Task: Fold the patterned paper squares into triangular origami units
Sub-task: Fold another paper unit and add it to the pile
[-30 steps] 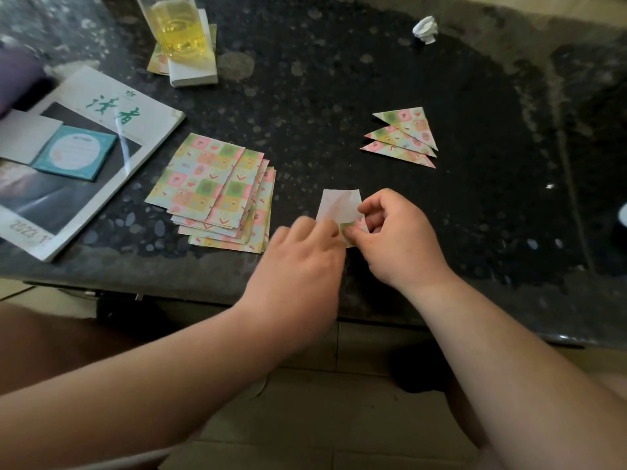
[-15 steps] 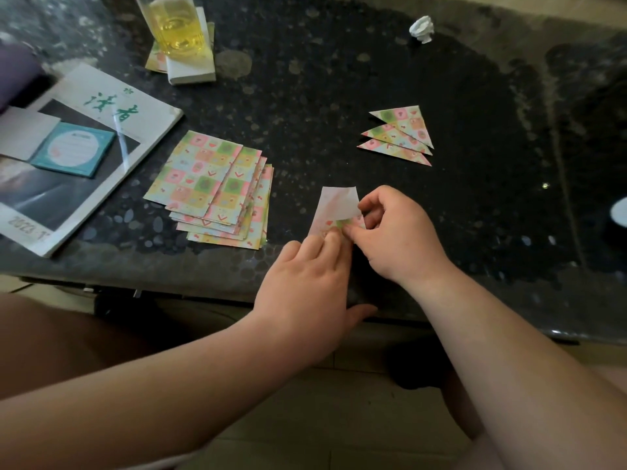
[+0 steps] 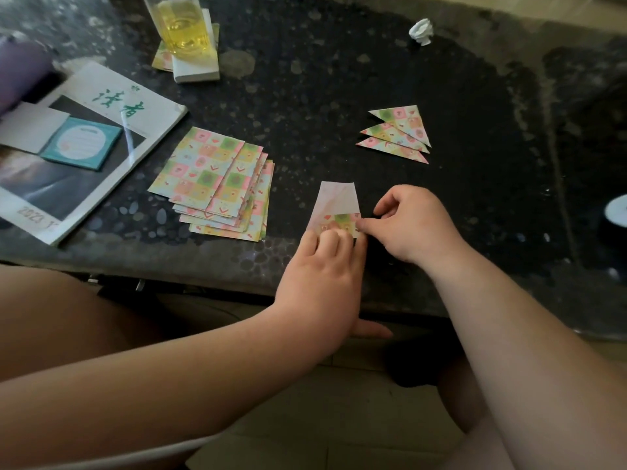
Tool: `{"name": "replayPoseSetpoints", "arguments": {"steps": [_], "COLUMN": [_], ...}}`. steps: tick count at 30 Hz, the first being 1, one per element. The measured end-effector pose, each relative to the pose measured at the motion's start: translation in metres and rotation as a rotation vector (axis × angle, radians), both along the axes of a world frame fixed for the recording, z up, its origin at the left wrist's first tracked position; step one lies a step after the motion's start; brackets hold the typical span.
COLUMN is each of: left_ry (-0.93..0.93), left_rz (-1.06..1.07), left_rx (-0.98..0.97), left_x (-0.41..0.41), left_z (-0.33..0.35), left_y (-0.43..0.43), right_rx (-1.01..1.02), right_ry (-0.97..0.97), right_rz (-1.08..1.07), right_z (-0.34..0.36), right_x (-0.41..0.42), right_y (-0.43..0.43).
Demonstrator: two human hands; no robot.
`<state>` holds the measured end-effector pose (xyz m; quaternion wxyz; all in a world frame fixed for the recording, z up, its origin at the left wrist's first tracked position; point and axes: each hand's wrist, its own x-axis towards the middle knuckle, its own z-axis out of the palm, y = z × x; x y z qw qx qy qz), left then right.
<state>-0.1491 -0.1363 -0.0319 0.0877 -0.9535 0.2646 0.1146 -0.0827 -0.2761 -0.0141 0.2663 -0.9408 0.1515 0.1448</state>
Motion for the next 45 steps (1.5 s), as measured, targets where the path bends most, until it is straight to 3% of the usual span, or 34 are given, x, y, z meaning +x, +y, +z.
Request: {"name": "replayPoseSetpoints", "arguments": {"steps": [5, 9, 15, 20, 24, 29, 45], "left_ry": [0.07, 0.097, 0.082, 0.047, 0.167, 0.158, 0.138], "left_rz": [0.031, 0.05, 0.075, 0.269, 0.3, 0.288, 0.187], "left_rx": [-0.029, -0.099, -0.228, -0.4, -0.305, -0.338, -0.353], "left_x": [-0.002, 0.001, 0.002, 0.001, 0.0, 0.002, 0.001], "left_z": [0.002, 0.003, 0.005, 0.013, 0.005, -0.003, -0.006], "left_y": [0.014, 0.024, 0.029, 0.044, 0.052, 0.049, 0.044], "right_rx": [-0.058, -0.195, -0.448, -0.626, -0.57, -0.508, -0.364], "right_ry": [0.052, 0.021, 0.277, 0.092, 0.024, 0.066, 0.14], "right_rz": [0.006, 0.26, 0.519, 0.536, 0.588, 0.674, 0.636], "right_z": [0.009, 0.019, 0.034, 0.016, 0.006, 0.005, 0.007], "right_x": [-0.001, -0.02, -0.046, -0.058, -0.059, -0.063, -0.063], "right_y": [0.004, 0.018, 0.034, 0.044, 0.043, 0.041, 0.035]}}
